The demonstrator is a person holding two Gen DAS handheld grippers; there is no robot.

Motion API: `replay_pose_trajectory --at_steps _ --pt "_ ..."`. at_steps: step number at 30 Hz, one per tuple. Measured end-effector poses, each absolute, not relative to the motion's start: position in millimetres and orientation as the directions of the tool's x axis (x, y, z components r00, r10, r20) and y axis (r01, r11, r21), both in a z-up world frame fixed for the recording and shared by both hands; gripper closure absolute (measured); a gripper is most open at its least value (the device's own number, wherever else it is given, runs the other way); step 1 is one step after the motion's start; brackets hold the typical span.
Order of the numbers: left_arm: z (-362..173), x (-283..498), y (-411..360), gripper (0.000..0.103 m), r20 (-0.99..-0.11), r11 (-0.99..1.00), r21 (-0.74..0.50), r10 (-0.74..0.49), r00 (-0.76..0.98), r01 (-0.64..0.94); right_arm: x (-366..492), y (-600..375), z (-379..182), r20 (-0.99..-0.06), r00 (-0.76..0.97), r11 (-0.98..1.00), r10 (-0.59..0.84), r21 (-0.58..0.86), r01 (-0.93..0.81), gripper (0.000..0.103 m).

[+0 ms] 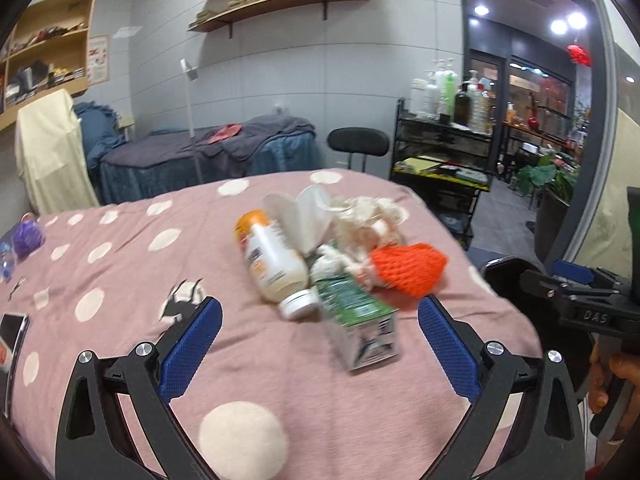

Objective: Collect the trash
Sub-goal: 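Move both tools back over the trash pile, then grasp the green carton with the left gripper while the right gripper grasps the orange net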

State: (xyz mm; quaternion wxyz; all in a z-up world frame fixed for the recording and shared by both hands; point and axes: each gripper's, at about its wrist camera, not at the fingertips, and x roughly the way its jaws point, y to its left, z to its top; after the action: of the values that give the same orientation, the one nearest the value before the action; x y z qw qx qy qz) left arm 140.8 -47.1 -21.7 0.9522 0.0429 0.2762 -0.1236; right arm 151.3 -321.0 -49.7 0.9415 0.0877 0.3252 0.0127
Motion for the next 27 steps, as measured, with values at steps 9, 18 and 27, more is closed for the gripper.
replay_pose_trajectory --at_steps 9,18,27 --pt "-52 146 0 0.006 -0.602 0.986 -0.038 -0.153 0.784 0.163 170 -287 -51 -0.633 0.756 0.979 0.166 0.195 -0.052 0.011" --pt "-60 158 -1 0.006 -0.631 0.967 -0.150 -0.255 0.732 0.207 187 -261 -54 -0.658 0.726 0.978 0.199 0.180 -0.104 0.011" --pt "-59 174 -44 0.006 -0.638 0.934 -0.213 -0.355 0.683 0.286 192 -270 -49 -0.656 0.743 0.989 0.132 0.139 -0.052 0.011"
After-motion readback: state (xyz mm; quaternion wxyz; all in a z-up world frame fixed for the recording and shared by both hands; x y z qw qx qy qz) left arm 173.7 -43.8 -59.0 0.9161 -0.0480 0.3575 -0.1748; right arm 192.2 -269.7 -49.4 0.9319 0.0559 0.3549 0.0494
